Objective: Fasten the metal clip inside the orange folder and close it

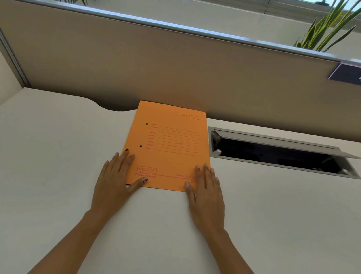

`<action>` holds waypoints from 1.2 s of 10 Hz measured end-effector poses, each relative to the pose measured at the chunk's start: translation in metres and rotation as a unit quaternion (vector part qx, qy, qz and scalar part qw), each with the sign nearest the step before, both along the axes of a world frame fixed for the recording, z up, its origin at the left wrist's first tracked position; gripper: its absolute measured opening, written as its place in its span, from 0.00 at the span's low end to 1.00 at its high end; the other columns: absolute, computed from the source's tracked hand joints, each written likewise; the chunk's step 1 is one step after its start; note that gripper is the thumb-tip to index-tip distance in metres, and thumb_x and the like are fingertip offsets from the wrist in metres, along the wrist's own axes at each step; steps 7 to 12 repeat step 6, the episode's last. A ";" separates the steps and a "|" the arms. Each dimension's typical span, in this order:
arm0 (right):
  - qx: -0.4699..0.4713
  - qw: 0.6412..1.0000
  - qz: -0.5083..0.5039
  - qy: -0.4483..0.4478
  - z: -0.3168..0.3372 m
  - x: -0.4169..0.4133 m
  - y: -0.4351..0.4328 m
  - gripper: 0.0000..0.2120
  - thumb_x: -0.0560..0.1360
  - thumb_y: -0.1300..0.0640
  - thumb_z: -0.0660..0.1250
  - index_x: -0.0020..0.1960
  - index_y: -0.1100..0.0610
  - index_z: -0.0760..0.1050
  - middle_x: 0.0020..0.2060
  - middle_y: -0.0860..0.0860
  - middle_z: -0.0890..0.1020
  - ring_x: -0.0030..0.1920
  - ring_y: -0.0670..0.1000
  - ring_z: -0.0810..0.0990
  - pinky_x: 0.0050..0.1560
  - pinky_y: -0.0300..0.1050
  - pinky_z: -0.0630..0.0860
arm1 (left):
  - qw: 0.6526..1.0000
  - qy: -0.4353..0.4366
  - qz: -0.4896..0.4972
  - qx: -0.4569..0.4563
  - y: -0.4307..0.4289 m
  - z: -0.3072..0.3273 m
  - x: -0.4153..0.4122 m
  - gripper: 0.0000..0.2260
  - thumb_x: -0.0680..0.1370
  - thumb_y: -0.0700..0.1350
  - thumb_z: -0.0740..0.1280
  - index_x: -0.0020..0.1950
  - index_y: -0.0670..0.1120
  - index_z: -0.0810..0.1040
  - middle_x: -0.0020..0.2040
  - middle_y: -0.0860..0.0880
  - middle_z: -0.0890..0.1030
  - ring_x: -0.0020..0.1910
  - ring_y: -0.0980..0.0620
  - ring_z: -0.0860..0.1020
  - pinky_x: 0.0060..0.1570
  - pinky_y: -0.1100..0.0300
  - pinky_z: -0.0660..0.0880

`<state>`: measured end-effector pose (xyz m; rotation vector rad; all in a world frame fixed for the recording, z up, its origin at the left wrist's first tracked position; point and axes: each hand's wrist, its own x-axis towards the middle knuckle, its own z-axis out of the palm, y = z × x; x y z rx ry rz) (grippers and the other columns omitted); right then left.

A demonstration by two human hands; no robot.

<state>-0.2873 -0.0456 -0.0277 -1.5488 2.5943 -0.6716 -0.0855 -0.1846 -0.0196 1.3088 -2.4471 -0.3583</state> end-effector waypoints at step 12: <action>-0.012 0.999 -0.033 -0.035 0.018 0.049 0.068 0.26 0.82 0.51 0.51 0.77 0.59 0.51 0.77 0.54 0.56 0.77 0.50 0.53 0.76 0.42 0.49 | 0.996 -0.046 0.059 0.045 0.094 0.007 0.033 0.52 0.60 0.70 0.18 0.77 0.44 0.41 0.79 0.47 0.43 0.78 0.47 0.45 0.75 0.49 0.45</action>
